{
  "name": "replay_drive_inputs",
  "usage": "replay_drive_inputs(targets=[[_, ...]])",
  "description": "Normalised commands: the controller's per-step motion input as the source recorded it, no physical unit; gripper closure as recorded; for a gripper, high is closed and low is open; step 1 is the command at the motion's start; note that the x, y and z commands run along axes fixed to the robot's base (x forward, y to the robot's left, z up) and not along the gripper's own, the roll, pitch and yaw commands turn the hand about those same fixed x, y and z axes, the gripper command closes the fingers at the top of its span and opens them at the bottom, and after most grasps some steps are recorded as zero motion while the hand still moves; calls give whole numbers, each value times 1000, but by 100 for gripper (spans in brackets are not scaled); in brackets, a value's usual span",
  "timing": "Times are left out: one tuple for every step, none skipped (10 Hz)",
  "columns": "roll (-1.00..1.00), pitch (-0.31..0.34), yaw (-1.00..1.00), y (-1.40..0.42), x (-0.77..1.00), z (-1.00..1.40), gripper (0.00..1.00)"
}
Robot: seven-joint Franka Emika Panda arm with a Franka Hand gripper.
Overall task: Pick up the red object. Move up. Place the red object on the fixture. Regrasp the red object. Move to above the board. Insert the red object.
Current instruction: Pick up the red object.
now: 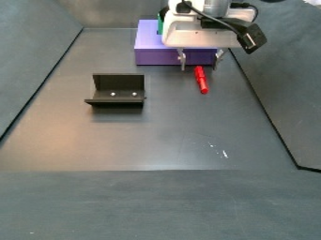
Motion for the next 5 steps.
replay_drive_inputs(targets=[[57,0,54,0,0,-211,0],[33,0,43,0,0,-160,0],[0,0,31,14,23,-91,0],[0,0,17,17,29,-74,0],[16,0,0,11,0,-94,0]])
